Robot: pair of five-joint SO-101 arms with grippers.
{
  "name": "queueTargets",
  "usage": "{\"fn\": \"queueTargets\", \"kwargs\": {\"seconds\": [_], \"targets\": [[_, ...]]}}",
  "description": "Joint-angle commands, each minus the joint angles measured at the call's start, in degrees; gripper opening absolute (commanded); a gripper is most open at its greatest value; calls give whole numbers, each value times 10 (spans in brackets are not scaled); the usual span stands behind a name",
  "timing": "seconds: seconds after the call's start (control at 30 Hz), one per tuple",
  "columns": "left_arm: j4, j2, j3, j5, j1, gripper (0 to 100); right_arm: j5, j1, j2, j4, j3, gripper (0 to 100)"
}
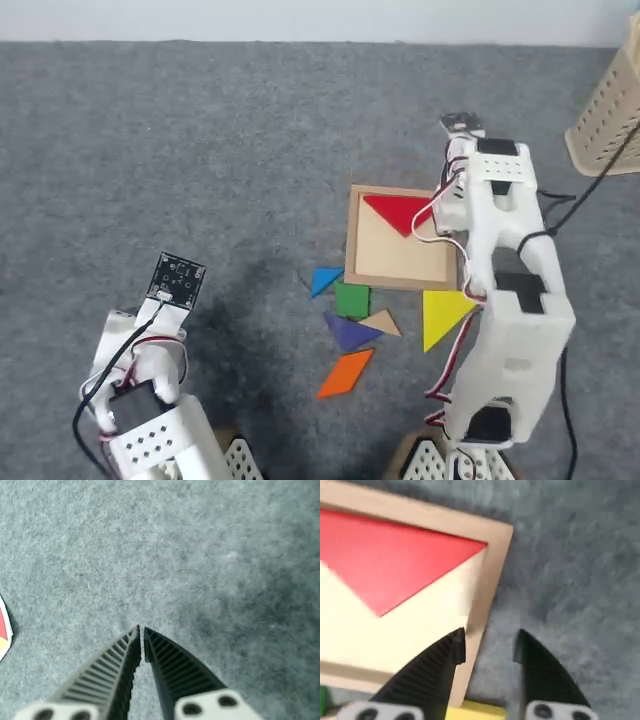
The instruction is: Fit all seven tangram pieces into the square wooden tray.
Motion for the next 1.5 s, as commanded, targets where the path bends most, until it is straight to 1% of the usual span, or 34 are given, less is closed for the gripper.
{"fn": "queueTargets", "kwargs": {"seconds": [0.0,0.17,0.33,0.47,0.67,0.83,1.03,1.13,1.33,1.47], "targets": [[2,3,-2,-9,-1,12,12,-14,-88,-9,11,191],[2,3,-2,-9,-1,12,18,-14,-161,5,72,190],[2,3,-2,-9,-1,12,77,-41,-252,-24,251,190],[2,3,-2,-9,-1,12,54,-63,-314,-64,366,190],[2,3,-2,-9,-1,12,44,-114,-332,-68,425,193],[2,3,-2,-9,-1,12,43,-134,-331,-71,448,195],[2,3,-2,-9,-1,12,46,-112,-330,-140,498,193],[2,3,-2,-9,-1,12,49,-92,-330,-149,507,191],[2,3,-2,-9,-1,12,54,-29,-330,-150,505,191],[2,3,-2,-9,-1,12,95,23,-330,-150,502,191]]}}
